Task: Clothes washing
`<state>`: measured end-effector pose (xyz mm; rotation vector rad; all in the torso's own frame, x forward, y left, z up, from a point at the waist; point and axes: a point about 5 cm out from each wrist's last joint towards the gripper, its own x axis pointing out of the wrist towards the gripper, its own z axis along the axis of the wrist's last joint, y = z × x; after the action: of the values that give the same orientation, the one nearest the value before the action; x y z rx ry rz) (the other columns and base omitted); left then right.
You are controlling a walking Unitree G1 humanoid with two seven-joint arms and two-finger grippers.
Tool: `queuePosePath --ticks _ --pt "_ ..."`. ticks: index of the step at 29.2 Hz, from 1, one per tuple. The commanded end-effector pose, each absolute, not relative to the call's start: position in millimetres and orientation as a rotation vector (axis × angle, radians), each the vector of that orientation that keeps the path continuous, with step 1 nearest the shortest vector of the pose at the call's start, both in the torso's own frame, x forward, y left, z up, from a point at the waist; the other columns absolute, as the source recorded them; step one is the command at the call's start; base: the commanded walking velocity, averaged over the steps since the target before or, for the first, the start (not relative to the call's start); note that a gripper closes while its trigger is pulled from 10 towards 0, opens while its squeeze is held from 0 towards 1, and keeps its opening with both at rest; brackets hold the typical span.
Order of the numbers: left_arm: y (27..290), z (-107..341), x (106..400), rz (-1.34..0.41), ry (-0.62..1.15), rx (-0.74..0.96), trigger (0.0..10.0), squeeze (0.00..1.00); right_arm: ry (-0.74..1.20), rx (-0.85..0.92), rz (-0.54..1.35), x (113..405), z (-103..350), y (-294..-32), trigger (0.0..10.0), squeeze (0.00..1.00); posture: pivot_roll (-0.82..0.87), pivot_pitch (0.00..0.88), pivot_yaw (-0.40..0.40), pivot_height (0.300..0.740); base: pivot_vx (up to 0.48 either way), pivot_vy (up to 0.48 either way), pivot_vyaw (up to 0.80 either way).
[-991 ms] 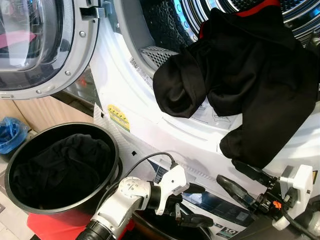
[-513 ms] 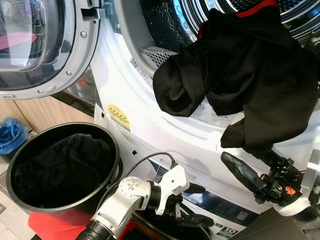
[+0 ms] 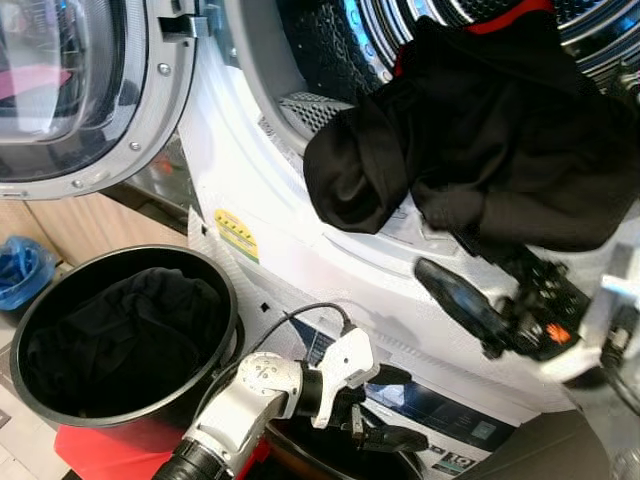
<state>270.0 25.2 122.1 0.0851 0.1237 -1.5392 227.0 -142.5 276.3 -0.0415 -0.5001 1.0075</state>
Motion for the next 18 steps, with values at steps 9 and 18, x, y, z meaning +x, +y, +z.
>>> queuePosePath --ticks 9,18 --pt "22.5 128.9 273.2 -1.541 0.096 0.088 10.0 0.00 -0.596 -0.089 1.128 250.1 298.4 -87.4 10.0 0.00 -0.04 0.150 -0.082 0.740 0.000 0.000 0.00" --pt "25.3 129.0 273.6 -1.529 0.096 0.088 10.0 0.00 -0.613 -0.156 1.145 266.9 305.2 -66.2 10.0 0.00 -0.02 0.157 -0.090 0.740 0.000 0.000 0.00"
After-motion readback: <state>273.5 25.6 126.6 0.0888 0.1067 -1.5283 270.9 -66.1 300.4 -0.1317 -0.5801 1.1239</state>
